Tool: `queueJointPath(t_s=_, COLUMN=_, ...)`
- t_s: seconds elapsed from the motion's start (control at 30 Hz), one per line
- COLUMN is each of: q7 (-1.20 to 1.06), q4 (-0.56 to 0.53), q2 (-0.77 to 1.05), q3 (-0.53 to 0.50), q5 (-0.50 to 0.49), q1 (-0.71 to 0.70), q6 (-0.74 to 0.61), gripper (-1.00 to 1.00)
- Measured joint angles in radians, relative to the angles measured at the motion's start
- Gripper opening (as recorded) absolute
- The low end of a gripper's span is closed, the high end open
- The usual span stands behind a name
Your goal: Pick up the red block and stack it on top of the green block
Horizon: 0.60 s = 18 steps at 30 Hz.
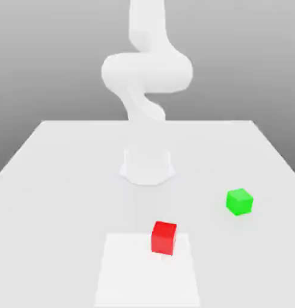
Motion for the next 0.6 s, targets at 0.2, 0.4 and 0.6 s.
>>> queueJointPath(t_s=0.2, q7=0.09, q4=-0.172, q2=0.193, q3=0.045, q5=0.009, q1=-0.01, q6=0.142, gripper=0.0)
queueJointPath(t_s=0.4, q7=0.182, q4=-0.347, q2=0.392, q3=0.09, q5=0.021, q1=-0.019, q6=0.287, gripper=0.0)
queueJointPath(t_s=0.6, q7=0.291, q4=-0.515, q2=0.664, q3=0.127, q5=0.016, q1=-0.024, q6=0.484, gripper=0.0)
